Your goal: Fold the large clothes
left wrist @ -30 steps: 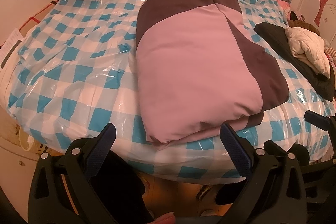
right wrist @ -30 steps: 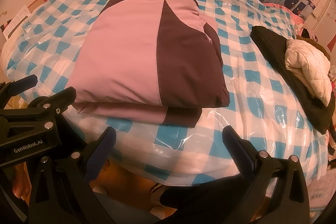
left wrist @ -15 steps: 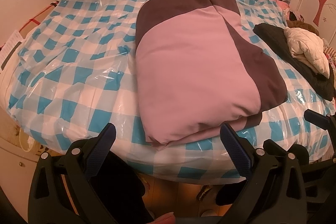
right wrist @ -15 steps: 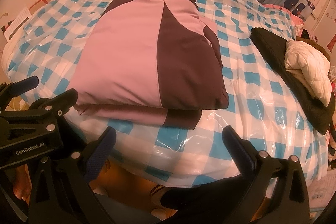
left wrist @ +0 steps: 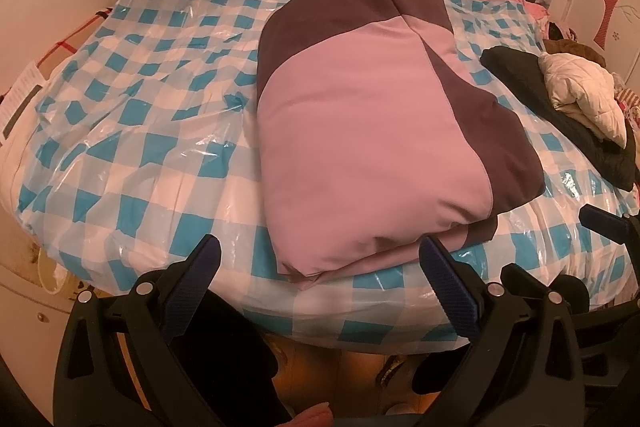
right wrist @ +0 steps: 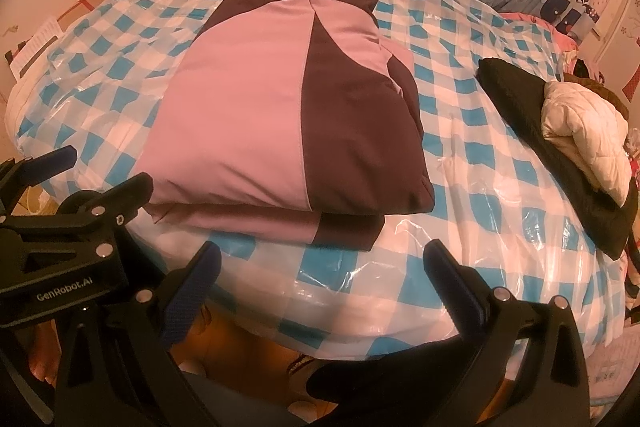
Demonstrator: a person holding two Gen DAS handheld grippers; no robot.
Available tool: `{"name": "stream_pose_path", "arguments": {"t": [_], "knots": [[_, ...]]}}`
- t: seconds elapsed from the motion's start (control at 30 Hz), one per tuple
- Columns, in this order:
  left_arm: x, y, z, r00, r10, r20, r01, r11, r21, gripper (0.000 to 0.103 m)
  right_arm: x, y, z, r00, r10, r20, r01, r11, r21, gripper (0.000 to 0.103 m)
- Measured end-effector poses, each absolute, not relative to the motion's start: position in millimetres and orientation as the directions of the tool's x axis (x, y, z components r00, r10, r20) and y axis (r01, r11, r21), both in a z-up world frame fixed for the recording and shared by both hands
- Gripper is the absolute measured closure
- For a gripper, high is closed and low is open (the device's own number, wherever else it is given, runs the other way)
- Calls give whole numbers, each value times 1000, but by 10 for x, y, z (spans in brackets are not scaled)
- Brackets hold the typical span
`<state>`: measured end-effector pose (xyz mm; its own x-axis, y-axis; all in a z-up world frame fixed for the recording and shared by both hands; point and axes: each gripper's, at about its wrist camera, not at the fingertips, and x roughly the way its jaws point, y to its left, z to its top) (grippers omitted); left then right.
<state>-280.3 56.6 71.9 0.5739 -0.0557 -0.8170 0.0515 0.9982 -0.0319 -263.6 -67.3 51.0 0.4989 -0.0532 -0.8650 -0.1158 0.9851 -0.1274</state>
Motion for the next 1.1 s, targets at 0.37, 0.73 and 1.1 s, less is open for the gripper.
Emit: {"name": "stream_pose_path", "arguments": {"t": [0.37, 0.73, 1.1], "knots": [[-2819, 562, 718, 573, -59, -817, 44, 998, -41, 7, -2666, -679, 530, 509, -54, -859, -112, 985, -128, 5], [-2820, 557, 674, 567, -63, -822, 42, 998, -48, 7, -2657, -667, 534, 511, -59, -858, -105, 986, -130, 5], [-2819, 558, 663, 564, -63, -823, 39, 998, -50, 7, -2627, -724, 476, 504, -58, -862, -102, 987, -126, 5]]}}
